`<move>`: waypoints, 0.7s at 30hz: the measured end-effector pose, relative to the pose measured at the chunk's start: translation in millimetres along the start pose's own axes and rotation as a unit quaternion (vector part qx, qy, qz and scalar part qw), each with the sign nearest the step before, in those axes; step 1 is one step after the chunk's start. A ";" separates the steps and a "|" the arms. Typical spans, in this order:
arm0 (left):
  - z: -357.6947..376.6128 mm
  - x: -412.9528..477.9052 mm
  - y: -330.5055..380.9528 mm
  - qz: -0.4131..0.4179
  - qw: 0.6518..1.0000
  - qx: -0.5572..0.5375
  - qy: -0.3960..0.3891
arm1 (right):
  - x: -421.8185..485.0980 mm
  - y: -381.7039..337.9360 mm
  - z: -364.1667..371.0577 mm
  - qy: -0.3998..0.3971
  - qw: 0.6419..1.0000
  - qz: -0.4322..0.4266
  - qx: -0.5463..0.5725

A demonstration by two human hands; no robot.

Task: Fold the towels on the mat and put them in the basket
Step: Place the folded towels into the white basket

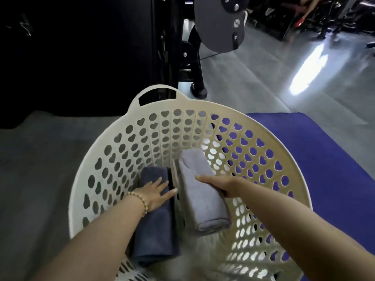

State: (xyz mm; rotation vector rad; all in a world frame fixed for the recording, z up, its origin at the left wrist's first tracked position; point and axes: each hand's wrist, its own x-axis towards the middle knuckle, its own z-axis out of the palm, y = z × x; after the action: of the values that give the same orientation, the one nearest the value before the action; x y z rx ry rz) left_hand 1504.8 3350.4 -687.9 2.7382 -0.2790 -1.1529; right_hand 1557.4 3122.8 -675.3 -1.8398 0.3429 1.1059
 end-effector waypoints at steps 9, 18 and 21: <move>12.6 8.3 1.1 -0.016 0.997 -0.078 0.009 | 70.6 80.7 43.8 0.092 0.996 0.007 -0.005; 10.5 4.7 4.6 -0.021 0.998 -0.051 0.019 | 64.8 59.0 26.5 0.082 0.978 0.042 -0.189; 3.1 -4.9 16.0 -0.026 0.998 -0.033 0.052 | 49.1 40.0 17.5 0.090 0.954 0.015 -0.286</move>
State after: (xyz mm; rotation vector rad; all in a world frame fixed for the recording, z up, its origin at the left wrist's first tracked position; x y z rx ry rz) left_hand 1497.5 3335.8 -683.2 2.7517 -0.1538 -1.0091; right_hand 1550.0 3126.4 -740.4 -2.4630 0.1595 1.1373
